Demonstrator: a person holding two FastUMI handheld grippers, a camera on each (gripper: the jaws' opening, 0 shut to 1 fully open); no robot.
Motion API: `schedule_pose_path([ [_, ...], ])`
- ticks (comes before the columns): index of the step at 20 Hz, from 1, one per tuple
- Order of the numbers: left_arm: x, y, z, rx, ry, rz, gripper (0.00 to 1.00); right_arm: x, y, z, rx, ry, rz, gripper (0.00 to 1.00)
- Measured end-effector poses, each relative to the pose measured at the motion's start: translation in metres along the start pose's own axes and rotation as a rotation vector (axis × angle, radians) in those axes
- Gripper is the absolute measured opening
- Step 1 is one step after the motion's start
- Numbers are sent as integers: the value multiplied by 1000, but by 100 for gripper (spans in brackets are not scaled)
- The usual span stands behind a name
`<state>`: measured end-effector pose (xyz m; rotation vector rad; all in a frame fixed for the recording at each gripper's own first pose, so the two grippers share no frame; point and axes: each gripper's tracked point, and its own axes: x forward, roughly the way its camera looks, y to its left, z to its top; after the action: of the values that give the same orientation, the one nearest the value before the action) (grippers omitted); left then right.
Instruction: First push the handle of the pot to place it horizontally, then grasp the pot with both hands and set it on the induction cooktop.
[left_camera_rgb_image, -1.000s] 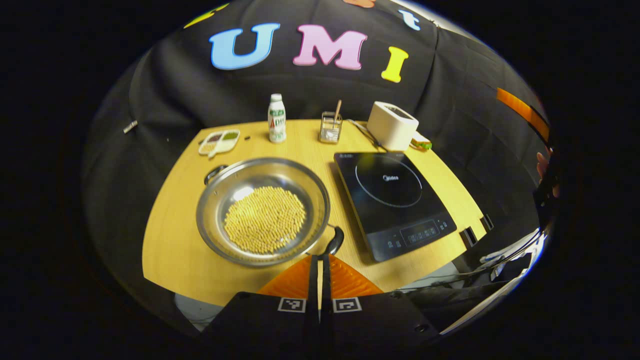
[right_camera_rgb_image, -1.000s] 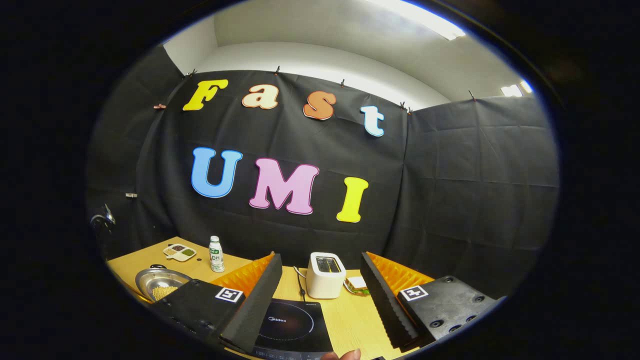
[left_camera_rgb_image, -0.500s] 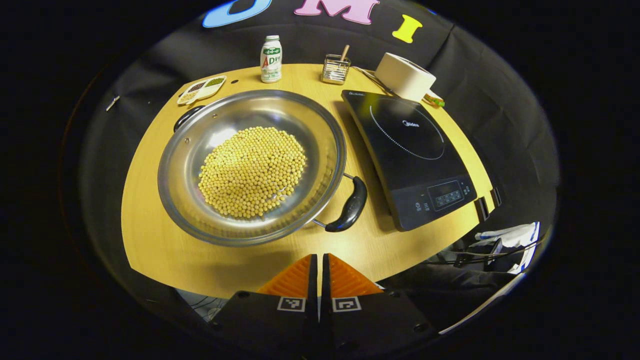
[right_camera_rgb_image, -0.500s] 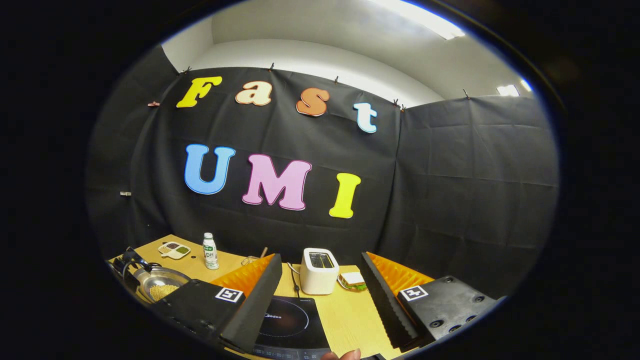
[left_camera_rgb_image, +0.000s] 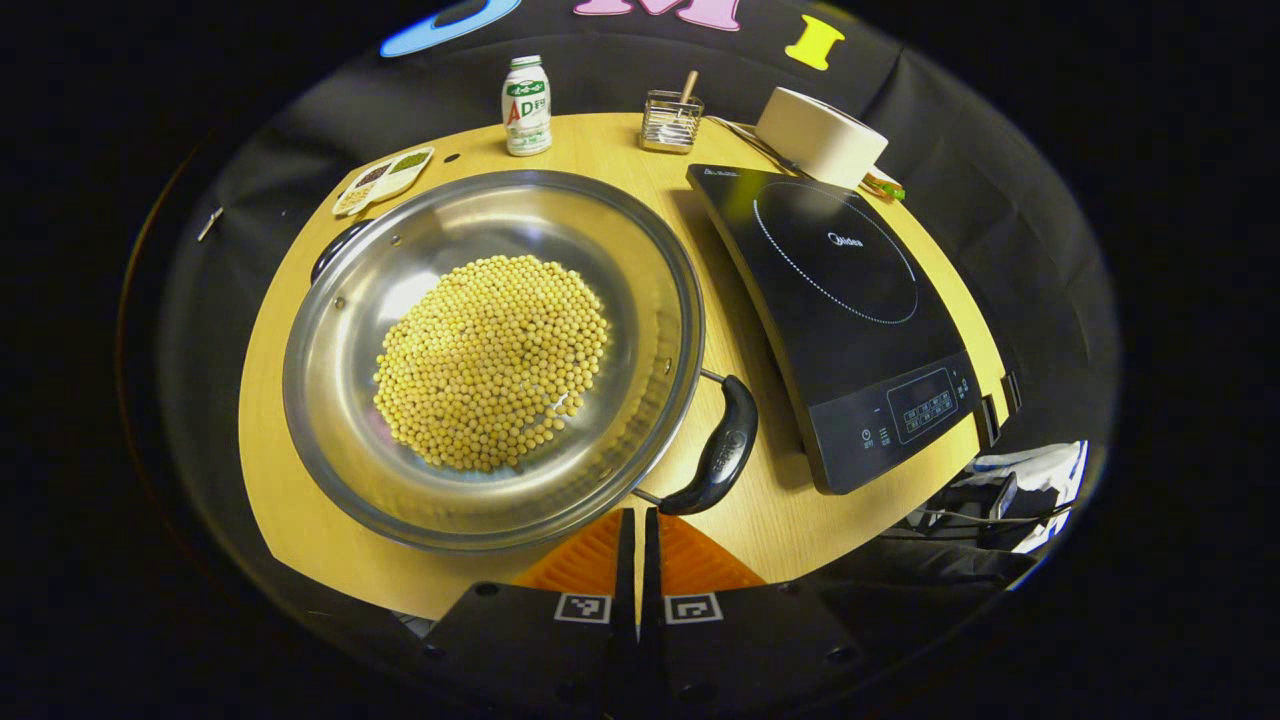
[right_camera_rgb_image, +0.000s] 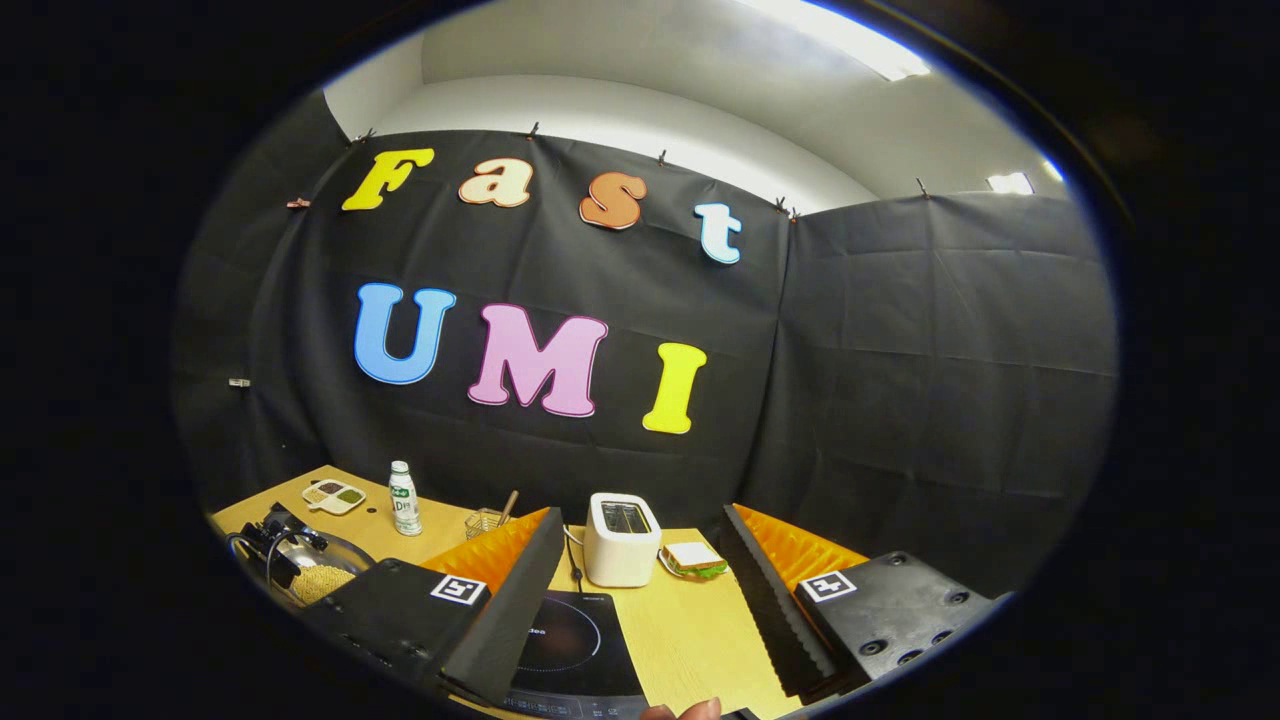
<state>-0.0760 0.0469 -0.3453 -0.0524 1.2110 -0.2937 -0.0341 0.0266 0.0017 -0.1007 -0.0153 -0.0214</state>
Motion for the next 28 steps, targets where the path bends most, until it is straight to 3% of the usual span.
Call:
schedule_pose_path([
  [9, 16, -18, 27, 65, -2, 35, 5, 8, -7, -7, -7, 19, -8, 98],
  [28, 56, -41, 123, 9, -42, 70, 5, 20, -25, -19, -26, 48, -56, 98],
])
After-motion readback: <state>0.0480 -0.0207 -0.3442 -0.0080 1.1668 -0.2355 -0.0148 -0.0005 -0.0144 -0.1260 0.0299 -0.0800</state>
